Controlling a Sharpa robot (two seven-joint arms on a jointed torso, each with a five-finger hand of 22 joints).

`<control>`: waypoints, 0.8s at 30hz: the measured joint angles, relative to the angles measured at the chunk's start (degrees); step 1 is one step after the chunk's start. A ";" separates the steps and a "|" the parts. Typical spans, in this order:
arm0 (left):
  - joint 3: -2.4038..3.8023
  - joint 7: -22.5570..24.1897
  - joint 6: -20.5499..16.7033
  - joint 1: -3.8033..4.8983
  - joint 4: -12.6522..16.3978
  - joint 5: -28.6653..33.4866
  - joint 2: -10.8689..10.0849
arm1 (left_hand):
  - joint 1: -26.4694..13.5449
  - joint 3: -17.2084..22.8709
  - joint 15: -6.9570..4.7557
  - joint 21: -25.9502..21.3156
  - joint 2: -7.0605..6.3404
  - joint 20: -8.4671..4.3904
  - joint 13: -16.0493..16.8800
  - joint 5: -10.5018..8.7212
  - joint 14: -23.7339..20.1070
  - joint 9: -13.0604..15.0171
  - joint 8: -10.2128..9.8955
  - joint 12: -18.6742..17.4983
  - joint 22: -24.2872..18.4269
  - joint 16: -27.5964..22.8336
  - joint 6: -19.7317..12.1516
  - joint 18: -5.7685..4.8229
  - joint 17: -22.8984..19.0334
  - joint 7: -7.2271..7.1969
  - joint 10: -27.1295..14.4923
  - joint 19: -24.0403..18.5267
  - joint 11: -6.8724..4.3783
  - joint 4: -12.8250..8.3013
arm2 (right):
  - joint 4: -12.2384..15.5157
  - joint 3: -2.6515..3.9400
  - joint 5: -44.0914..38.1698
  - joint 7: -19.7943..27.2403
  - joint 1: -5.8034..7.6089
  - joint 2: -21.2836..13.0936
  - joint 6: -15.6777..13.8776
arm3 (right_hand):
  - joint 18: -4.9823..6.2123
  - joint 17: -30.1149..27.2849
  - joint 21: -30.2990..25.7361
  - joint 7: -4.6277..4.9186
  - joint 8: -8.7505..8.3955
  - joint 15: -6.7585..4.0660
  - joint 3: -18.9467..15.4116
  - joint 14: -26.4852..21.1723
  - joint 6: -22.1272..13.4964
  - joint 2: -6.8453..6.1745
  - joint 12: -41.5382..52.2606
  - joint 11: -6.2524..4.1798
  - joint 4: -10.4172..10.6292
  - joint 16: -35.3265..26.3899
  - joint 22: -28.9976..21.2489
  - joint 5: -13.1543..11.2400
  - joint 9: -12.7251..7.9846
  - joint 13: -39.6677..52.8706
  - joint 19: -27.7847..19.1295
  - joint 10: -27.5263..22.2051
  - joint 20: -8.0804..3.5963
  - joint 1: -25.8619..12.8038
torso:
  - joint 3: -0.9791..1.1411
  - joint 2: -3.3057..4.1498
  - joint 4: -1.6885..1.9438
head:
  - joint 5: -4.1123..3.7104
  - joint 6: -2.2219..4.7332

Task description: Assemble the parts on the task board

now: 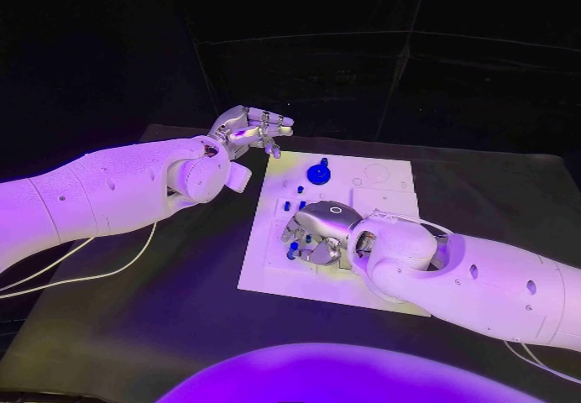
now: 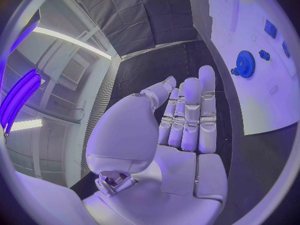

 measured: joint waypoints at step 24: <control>0.00 -0.14 0.12 0.00 -0.11 0.00 0.05 | 0.00 0.00 0.00 0.00 0.00 0.00 0.00 0.00 0.00 0.00 0.00 0.00 -0.06 0.00 0.00 0.00 -0.09 0.00 0.00 0.00 0.00 0.00 | 0.78 -0.01 0.93 0.06 -0.06 -0.69 -0.31 | 0.00 -0.98 -0.70 0.46 0.00 0.21 -0.70 0.21 -1.58 -0.83 -1.55 0.19 0.21 -0.31 -1.66 0.00 0.08 -0.16 -0.42 -2.88 0.42 -0.83 | 0.02 0.00 -0.02 | -0.18 -0.04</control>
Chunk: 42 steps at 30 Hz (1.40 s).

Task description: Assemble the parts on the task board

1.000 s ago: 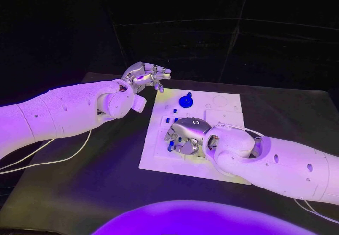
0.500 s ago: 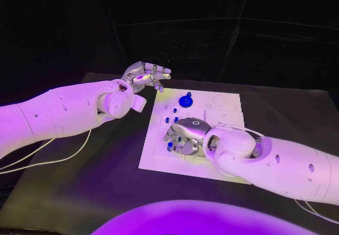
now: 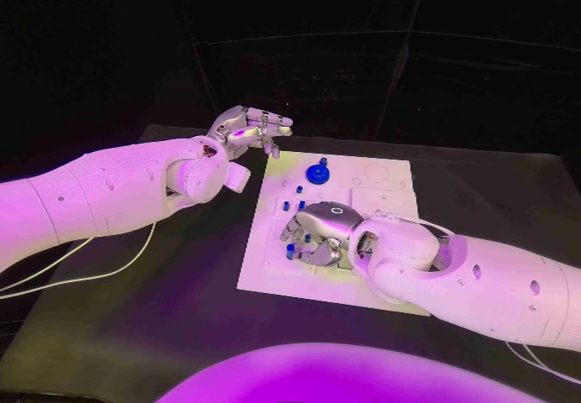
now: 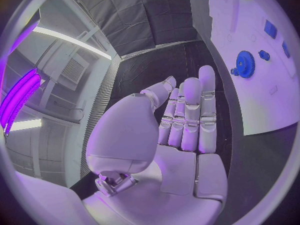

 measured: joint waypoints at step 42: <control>-0.05 -0.08 -0.02 -0.03 0.60 0.01 -1.20 | 0.00 -0.17 0.00 0.00 0.00 0.00 0.00 0.00 0.00 0.00 0.00 0.00 -0.05 0.00 0.00 0.00 -0.07 0.00 0.00 0.00 0.00 0.17 | 10.10 0.17 19.41 -10.35 4.59 -29.52 -7.34 | -1.83 10.77 8.26 -4.85 15.85 -3.91 -29.12 -0.01 4.87 3.61 60.54 -5.32 11.75 8.47 15.14 2.84 6.89 59.88 5.75 14.94 -3.49 -8.50 | -0.56 -0.77 -1.43 | -10.09 2.79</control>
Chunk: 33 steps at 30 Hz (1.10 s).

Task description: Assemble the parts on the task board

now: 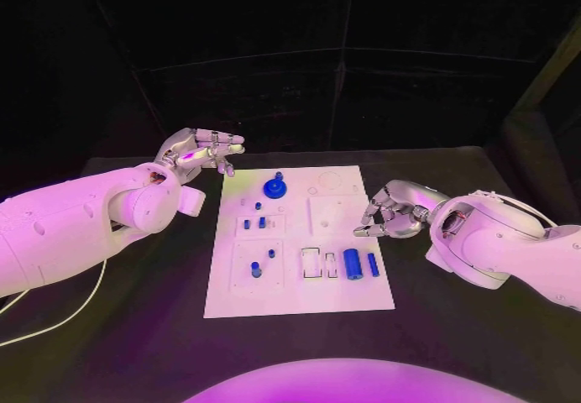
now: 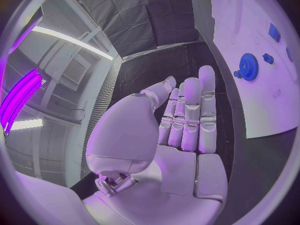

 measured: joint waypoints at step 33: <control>-0.04 0.02 0.00 -0.20 0.20 0.00 -0.44 | 0.00 0.00 0.00 0.00 0.00 0.00 0.00 0.00 0.00 0.00 0.00 0.00 0.01 0.00 0.00 0.00 0.01 0.00 0.00 0.00 0.00 0.00 | 0.78 -0.13 -4.87 -10.26 -5.64 3.76 3.14 | 0.03 2.23 0.43 0.31 3.63 0.00 -4.21 0.00 -3.07 1.48 3.54 0.21 0.56 1.17 1.02 1.01 3.30 5.32 -0.01 -0.61 0.00 -1.23 | -0.10 0.09 0.07 | -1.87 -0.46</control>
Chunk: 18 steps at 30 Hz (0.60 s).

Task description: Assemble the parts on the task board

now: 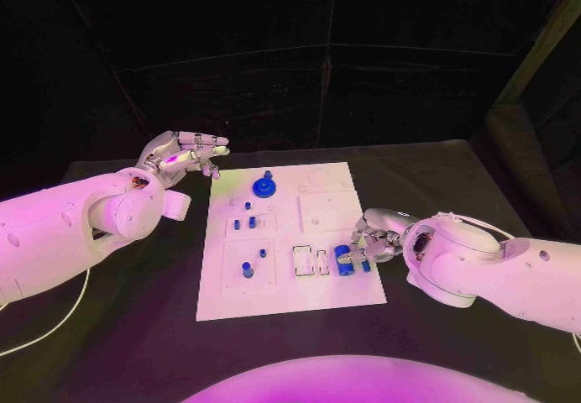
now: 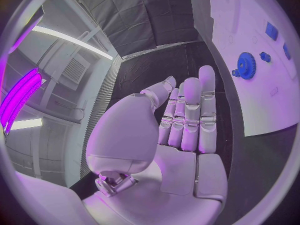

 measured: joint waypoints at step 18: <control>0.00 -0.08 0.02 -0.01 0.08 0.00 -0.31 | 0.00 -0.16 0.00 -0.23 0.00 0.00 0.06 0.00 0.00 0.00 0.00 0.27 -0.06 0.00 0.00 0.00 -0.07 0.00 0.00 0.00 0.00 -0.16 | -1.71 0.44 -1.71 -0.26 -1.85 2.72 0.06 | 0.00 0.13 0.29 -0.14 1.74 0.00 -0.26 0.00 -0.99 2.24 0.45 0.00 -0.06 0.37 0.62 4.06 1.39 1.20 0.00 0.00 0.00 0.71 | 0.00 -0.03 -0.01 | 0.29 -0.23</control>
